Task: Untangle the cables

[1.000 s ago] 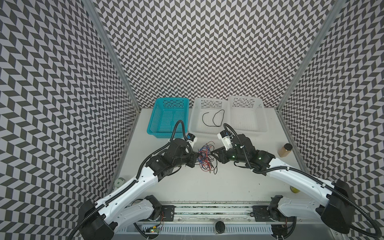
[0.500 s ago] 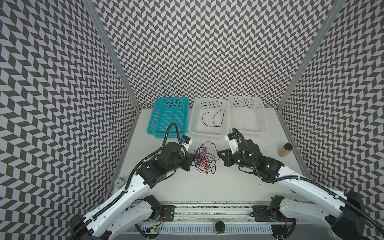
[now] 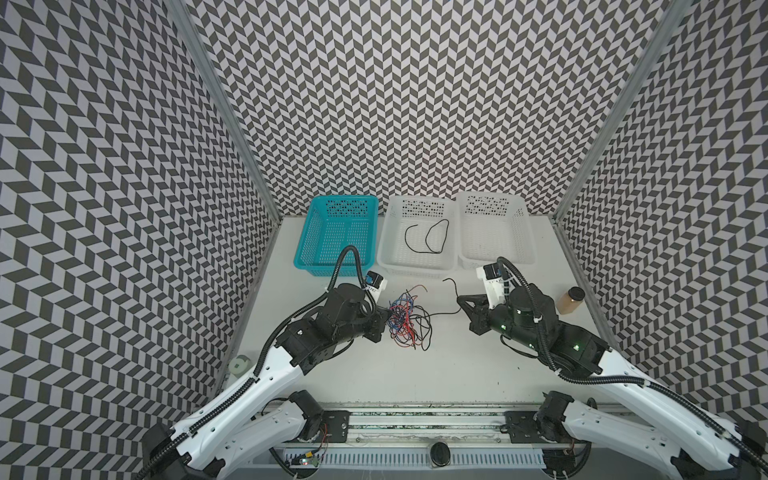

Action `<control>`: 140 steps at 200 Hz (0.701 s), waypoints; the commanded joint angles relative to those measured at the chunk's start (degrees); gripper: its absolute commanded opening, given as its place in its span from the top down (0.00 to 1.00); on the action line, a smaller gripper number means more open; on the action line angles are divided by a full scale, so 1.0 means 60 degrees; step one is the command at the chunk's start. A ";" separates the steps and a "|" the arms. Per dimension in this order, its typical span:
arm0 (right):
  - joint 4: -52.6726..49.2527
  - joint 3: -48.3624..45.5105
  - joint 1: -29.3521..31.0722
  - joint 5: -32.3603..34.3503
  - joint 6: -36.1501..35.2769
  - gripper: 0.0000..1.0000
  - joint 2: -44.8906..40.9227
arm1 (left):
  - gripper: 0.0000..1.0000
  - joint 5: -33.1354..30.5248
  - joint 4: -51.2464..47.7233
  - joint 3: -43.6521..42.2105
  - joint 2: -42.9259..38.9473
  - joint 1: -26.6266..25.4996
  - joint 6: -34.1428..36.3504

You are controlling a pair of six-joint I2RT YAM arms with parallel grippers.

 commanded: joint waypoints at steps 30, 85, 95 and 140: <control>-0.2384 0.3049 0.0002 0.3466 -0.1803 1.00 -0.0584 | 1.00 -0.0285 -0.0273 -0.0041 -0.0040 0.0015 0.0122; -0.4024 0.6378 -0.0001 0.4766 -0.2781 1.00 -0.0245 | 1.00 -0.0456 -0.0576 0.0060 0.0427 0.0001 0.0136; -0.4173 0.6893 0.0008 0.4929 -0.2931 1.00 -0.0205 | 1.00 -0.0471 -0.0632 0.0075 0.0520 0.0006 0.0136; -0.5369 0.9592 -0.0006 0.5081 -0.3355 1.00 0.0648 | 1.00 -0.0617 -0.0849 0.0159 0.0946 0.0008 0.0173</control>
